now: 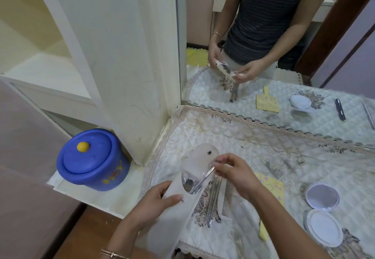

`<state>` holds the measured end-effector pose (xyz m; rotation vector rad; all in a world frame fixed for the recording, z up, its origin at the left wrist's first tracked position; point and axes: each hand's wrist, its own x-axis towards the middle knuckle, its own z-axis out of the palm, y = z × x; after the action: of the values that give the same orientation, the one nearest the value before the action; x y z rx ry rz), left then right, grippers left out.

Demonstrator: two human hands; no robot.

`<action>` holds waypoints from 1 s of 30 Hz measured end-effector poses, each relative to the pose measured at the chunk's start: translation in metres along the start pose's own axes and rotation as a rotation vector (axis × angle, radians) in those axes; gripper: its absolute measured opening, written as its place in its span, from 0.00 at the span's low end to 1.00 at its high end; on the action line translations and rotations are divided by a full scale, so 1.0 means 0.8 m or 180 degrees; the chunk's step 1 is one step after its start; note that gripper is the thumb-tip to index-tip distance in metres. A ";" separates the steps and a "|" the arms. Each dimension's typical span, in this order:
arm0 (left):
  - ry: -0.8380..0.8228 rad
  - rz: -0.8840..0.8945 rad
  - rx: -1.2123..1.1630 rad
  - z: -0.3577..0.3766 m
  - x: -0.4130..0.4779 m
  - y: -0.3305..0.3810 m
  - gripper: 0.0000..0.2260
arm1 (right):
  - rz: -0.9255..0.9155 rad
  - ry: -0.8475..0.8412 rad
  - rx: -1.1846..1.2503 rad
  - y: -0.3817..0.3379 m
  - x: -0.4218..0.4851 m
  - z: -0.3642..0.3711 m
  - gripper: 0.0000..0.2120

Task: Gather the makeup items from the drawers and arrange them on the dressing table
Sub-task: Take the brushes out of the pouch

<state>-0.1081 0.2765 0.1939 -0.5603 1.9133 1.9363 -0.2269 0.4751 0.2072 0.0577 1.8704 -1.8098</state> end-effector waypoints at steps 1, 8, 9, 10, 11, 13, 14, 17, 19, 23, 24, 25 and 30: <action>0.0015 -0.0007 0.0004 -0.004 0.000 -0.002 0.08 | 0.0009 0.0229 0.0378 -0.005 0.004 -0.006 0.08; 0.0646 0.0054 0.0105 -0.026 0.003 -0.008 0.05 | -0.0010 0.1146 0.0177 0.002 0.023 -0.042 0.16; 0.0679 0.0062 0.0050 -0.027 0.004 -0.007 0.04 | 0.0110 0.1005 -0.0092 0.013 0.024 -0.036 0.19; 0.0675 0.0044 -0.0042 -0.028 0.004 -0.004 0.04 | 0.0187 0.0900 -0.0407 0.023 0.023 -0.028 0.21; 0.0650 0.0019 -0.0144 -0.028 0.005 -0.004 0.05 | 0.0189 0.0853 -0.0798 0.032 0.023 -0.020 0.24; 0.0571 -0.0029 -0.0289 -0.028 0.008 -0.003 0.06 | -0.0014 0.0876 -0.1654 0.045 0.023 -0.006 0.27; 0.0506 -0.0044 -0.0338 -0.027 0.009 -0.002 0.05 | -0.0197 0.0896 -0.1964 0.045 0.021 0.001 0.28; 0.0134 -0.0040 -0.0435 -0.020 0.012 0.001 0.06 | -0.0729 0.0720 -0.1746 0.026 0.014 0.018 0.30; -0.0142 -0.0043 -0.0464 -0.013 0.013 0.004 0.09 | -0.0740 0.0459 -0.1036 0.000 0.011 0.028 0.27; -0.0179 -0.0133 -0.0569 0.002 0.018 0.007 0.14 | -0.1039 0.0473 -0.1067 -0.031 0.007 0.031 0.11; -0.0078 -0.0166 -0.0589 0.006 0.021 0.007 0.12 | -0.1111 0.0438 -0.1252 -0.031 0.003 0.031 0.11; 0.0031 -0.0198 -0.0610 0.010 0.023 0.008 0.10 | -0.1149 0.0346 -0.1437 -0.029 -0.002 0.031 0.10; 0.0181 -0.0490 -0.0990 0.021 0.032 0.015 0.09 | -0.1624 -0.0071 -0.2315 0.008 -0.028 0.044 0.13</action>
<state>-0.1368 0.2927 0.1912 -0.8315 1.5560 2.1478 -0.1930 0.4500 0.2117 -0.7505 2.5680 -1.2706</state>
